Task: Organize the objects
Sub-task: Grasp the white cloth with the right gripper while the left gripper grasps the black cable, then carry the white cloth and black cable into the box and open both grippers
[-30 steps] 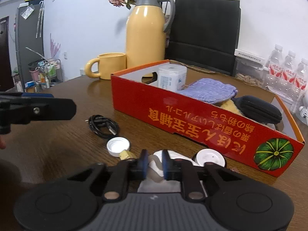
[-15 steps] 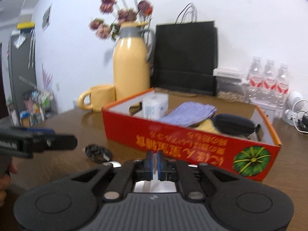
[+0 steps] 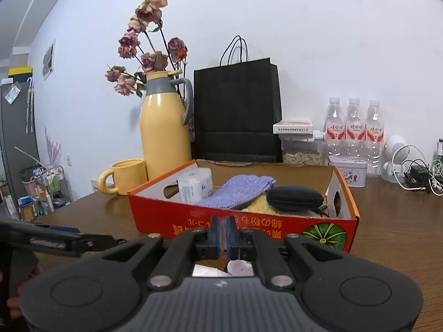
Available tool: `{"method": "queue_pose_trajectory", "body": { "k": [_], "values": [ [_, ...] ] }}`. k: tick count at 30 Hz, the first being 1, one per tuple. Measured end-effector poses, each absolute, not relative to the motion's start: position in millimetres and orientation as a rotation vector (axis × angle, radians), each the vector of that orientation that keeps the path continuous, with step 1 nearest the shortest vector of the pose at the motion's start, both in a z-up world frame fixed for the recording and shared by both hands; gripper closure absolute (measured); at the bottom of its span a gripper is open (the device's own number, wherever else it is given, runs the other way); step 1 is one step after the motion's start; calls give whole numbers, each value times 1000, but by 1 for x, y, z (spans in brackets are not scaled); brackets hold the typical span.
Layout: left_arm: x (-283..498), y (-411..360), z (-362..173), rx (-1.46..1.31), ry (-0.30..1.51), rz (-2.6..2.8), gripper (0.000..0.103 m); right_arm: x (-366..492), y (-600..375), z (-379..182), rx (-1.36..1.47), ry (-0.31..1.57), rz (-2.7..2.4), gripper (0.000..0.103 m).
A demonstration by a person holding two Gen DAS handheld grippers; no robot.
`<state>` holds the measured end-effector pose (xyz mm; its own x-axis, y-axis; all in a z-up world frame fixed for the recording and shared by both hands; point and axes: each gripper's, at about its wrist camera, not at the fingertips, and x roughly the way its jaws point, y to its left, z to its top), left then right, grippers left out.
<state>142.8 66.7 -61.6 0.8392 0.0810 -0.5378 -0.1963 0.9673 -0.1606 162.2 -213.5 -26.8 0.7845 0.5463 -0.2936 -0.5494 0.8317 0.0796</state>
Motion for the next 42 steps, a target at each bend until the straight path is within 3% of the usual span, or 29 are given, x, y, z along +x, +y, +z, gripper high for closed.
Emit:
{"method": "queue_pose_trajectory", "body": {
  "k": [10, 17, 29, 42],
  "values": [
    [176, 51, -72, -168, 635, 137, 0, 154, -216, -24, -7, 293, 616, 100],
    [173, 49, -75, -183, 621, 142, 41, 151, -213, -24, -12, 291, 623, 100],
    [156, 42, -66, -180, 548, 118, 43, 150, -211, -25, -22, 293, 620, 100],
    [157, 11, -13, -136, 423, 0, 43, 167, -213, -3, -31, 269, 601, 100]
  ]
}}
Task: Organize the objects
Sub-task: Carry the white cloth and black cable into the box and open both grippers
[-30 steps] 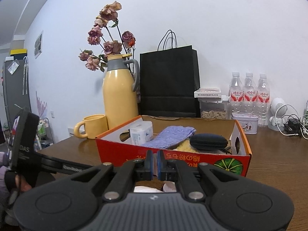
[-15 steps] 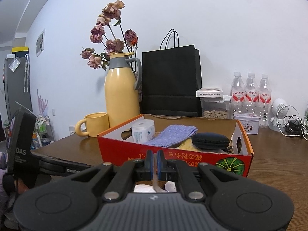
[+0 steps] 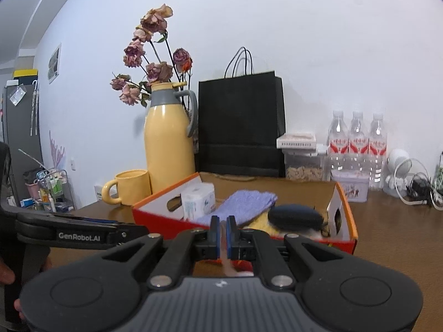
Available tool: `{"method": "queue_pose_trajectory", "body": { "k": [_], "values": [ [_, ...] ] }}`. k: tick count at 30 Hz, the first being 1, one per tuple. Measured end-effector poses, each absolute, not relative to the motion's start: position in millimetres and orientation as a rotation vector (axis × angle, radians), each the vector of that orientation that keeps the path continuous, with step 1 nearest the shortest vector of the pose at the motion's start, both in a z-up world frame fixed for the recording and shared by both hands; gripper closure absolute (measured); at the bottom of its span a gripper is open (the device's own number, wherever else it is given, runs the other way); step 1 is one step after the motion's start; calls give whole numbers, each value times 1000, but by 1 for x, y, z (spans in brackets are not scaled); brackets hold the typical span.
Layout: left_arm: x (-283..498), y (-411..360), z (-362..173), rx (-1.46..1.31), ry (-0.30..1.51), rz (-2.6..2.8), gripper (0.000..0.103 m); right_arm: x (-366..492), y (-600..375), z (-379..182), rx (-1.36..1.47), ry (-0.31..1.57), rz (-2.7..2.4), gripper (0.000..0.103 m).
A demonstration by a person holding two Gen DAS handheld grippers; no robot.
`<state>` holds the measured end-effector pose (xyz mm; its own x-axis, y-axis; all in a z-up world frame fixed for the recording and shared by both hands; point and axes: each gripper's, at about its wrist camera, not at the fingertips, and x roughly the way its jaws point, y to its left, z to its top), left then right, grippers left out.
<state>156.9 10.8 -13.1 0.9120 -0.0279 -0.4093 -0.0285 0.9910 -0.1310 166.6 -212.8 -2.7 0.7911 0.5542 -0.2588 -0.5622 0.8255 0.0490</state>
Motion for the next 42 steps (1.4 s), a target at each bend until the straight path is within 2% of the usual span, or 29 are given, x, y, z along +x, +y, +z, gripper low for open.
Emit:
{"method": "queue_pose_trajectory", "body": {
  "k": [6, 15, 27, 37, 38, 39, 40, 41, 42],
  "values": [
    [187, -8, 17, -128, 339, -26, 43, 190, -207, 26, -58, 211, 573, 100],
    [243, -26, 36, -171, 261, 25, 43, 248, -189, 44, -35, 198, 498, 100],
    [313, -19, 10, -177, 321, 79, 43, 322, -189, 3, 10, 284, 440, 100],
    [319, -20, -2, -159, 334, 76, 42, 335, -194, -10, -14, 338, 414, 97],
    [317, -20, -2, -160, 323, 82, 36, 335, -194, -10, -20, 341, 413, 92],
    [315, -19, -1, -164, 310, 86, 24, 334, -193, -11, -28, 345, 412, 89],
    [313, -19, 0, -167, 295, 92, 18, 333, -193, -11, -35, 349, 411, 89],
    [310, -19, 1, -167, 278, 100, 10, 332, -193, -12, -42, 355, 414, 81],
    [308, -19, 2, -166, 262, 111, 0, 331, -193, -12, -44, 359, 413, 62]
  ]
}}
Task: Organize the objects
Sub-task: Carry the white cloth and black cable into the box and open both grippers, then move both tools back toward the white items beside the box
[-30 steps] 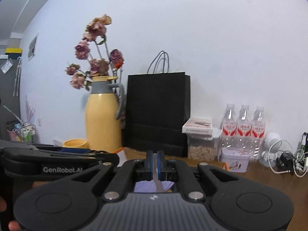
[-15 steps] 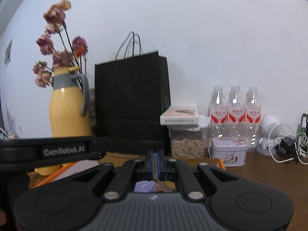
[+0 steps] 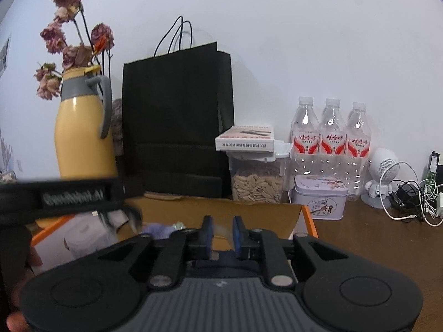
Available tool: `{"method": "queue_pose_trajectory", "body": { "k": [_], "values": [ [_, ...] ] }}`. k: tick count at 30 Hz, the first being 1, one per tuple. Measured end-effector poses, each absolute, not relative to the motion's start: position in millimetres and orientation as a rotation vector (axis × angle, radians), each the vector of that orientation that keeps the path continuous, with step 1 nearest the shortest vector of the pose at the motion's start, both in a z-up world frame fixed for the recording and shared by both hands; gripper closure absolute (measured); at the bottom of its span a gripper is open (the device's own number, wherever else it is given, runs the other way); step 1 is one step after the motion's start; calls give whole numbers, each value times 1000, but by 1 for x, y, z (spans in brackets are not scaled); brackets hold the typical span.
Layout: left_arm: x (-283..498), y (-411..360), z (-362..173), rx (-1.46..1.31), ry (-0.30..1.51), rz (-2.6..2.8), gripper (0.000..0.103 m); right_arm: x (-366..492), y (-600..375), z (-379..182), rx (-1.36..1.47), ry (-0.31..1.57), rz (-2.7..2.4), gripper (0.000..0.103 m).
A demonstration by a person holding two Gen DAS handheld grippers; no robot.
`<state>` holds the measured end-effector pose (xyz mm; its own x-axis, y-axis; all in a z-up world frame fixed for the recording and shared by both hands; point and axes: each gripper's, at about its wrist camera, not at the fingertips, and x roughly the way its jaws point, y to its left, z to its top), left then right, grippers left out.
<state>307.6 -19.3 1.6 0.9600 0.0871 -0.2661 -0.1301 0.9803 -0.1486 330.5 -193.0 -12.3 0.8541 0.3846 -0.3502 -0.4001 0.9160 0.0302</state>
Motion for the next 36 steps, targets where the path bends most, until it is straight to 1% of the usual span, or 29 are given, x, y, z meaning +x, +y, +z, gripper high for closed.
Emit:
{"method": "queue_pose_trajectory", "body": {
  "k": [1, 2, 3, 22, 32, 36],
  "values": [
    [306, -20, 3, -166, 249, 115, 0, 330, -193, -13, -46, 363, 408, 48],
    [305, -20, 3, -168, 243, 122, 0, 329, -193, -13, -49, 365, 403, 21],
    [304, -19, 4, -170, 245, 122, 0, 329, -194, -13, -48, 366, 402, 0],
    [299, -23, 9, -166, 249, 112, 0, 328, -198, -8, -31, 355, 388, 0],
    [264, -11, 18, -158, 278, 129, 0, 302, -198, 7, -62, 316, 401, 0],
    [244, -5, 11, -150, 306, 112, 0, 284, -205, 11, -64, 305, 409, 0]
  ]
}}
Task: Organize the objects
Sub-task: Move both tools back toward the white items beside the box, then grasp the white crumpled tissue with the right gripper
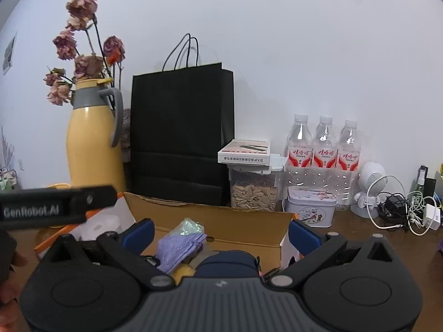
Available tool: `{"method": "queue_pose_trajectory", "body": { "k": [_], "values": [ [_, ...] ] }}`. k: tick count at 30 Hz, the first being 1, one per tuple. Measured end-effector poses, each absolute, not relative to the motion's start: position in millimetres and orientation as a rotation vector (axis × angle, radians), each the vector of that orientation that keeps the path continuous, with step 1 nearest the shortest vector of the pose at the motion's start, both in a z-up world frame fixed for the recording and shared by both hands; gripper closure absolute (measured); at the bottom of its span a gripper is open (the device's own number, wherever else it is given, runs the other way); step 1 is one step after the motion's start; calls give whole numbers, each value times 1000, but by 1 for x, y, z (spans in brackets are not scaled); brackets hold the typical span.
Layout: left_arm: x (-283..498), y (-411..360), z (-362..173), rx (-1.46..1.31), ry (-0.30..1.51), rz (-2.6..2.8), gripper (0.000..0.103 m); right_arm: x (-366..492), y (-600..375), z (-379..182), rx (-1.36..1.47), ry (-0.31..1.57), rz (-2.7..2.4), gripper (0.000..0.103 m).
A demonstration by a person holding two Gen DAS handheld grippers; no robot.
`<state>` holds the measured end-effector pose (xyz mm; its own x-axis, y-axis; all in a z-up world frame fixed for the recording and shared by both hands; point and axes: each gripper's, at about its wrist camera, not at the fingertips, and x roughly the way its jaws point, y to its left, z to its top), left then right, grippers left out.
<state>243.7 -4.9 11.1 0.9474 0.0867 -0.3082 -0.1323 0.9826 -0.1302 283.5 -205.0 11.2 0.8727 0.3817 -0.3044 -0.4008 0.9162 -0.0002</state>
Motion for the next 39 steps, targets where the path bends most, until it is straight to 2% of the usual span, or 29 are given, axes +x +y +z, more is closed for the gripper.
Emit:
{"method": "queue_pose_trajectory", "body": {
  "k": [10, 23, 39],
  "values": [
    [178, 7, 2, -120, 280, 89, 0, 232, -214, 0, -115, 325, 454, 0],
    [132, 39, -45, -112, 474, 83, 0, 172, -208, -55, -209, 477, 488, 0],
    [125, 56, -54, -159, 535, 94, 0, 163, -172, -70, -264, 604, 559, 0]
  ]
}}
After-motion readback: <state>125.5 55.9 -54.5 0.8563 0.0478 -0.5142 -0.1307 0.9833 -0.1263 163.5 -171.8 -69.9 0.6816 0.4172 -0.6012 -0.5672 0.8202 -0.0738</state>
